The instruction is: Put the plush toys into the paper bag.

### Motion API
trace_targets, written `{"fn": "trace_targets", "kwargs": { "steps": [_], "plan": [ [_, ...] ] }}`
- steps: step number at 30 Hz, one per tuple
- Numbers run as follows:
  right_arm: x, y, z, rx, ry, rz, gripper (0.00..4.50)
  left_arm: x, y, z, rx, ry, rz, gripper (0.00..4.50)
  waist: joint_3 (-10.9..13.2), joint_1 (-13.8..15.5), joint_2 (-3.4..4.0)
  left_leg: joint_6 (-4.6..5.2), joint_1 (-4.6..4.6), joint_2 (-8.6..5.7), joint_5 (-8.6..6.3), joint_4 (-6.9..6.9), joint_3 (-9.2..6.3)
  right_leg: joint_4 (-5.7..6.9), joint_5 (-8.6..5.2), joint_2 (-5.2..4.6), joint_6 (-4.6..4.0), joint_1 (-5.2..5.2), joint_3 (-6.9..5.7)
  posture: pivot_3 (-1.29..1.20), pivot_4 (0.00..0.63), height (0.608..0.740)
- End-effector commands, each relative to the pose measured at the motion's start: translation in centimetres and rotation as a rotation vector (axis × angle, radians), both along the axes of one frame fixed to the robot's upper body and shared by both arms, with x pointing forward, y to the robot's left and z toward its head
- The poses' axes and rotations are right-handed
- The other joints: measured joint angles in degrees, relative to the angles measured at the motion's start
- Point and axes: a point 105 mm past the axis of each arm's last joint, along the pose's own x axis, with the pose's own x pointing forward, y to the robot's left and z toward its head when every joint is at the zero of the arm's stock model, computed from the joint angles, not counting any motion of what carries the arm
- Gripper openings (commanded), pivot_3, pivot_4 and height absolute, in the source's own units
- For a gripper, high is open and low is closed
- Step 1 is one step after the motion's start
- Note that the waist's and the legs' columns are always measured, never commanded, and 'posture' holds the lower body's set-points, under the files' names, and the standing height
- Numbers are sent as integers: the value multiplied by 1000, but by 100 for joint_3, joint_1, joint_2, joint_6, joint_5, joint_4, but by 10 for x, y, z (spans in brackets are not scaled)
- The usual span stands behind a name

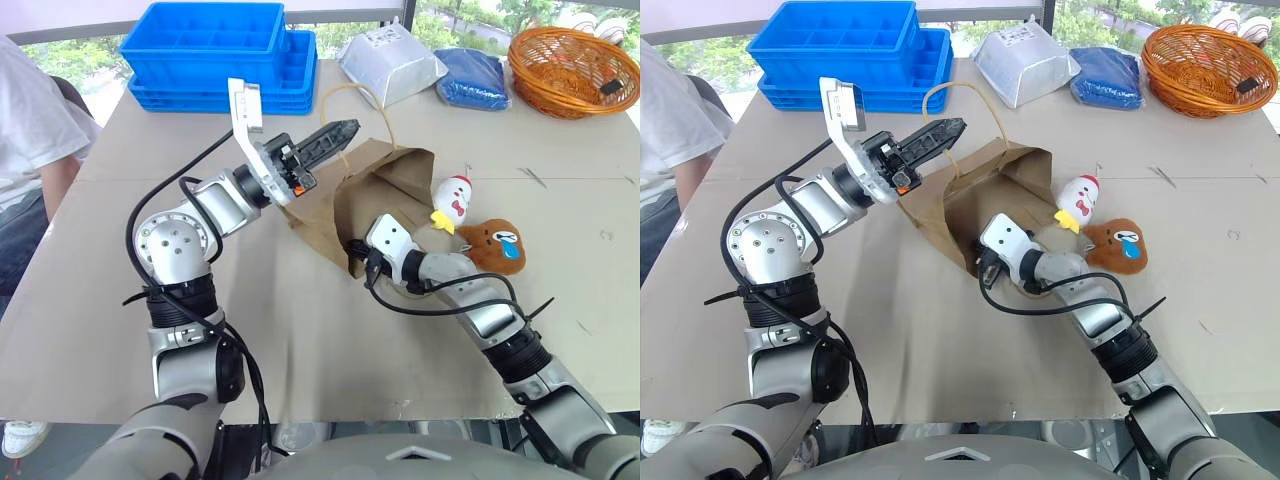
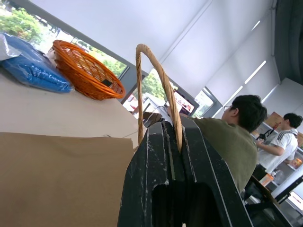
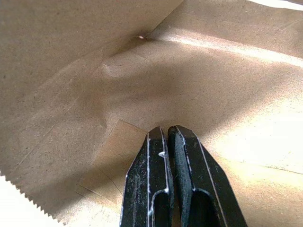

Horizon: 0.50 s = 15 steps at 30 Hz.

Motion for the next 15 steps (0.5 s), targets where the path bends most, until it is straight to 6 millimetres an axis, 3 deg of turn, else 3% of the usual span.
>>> {"fn": "trace_targets", "kwargs": {
  "steps": [1,5,8,13,15],
  "plan": [
    [-3,-9,-3,20,20,-21,53,-10,-5,8,21,-78,-23,0,0,10,0,0,-1,-1,0,0,-1,0,0,-1,0,0,0,0,150,740],
    [-6,-13,32,101,-48,-18,53,-10,-6,2,44,-82,-28,0,1,13,0,0,-6,-7,0,0,-3,-2,0,-4,0,-1,1,0,150,740],
    [-20,-27,77,171,-133,-13,53,-11,-7,-4,78,-91,-34,0,4,7,2,0,-11,-7,0,0,-5,-2,0,-4,0,-5,0,0,150,740],
    [-43,-49,111,219,-127,-13,53,-11,-9,-10,108,-112,-43,0,5,4,1,0,-11,-6,0,-2,-11,-3,0,-2,0,-6,-5,0,150,740],
    [-53,-56,120,227,-127,-15,770,-11,-10,-11,111,-118,-46,0,5,14,2,1,-11,-4,0,-2,-11,-3,-1,-1,0,-4,-6,0,150,740]
  ]
}}
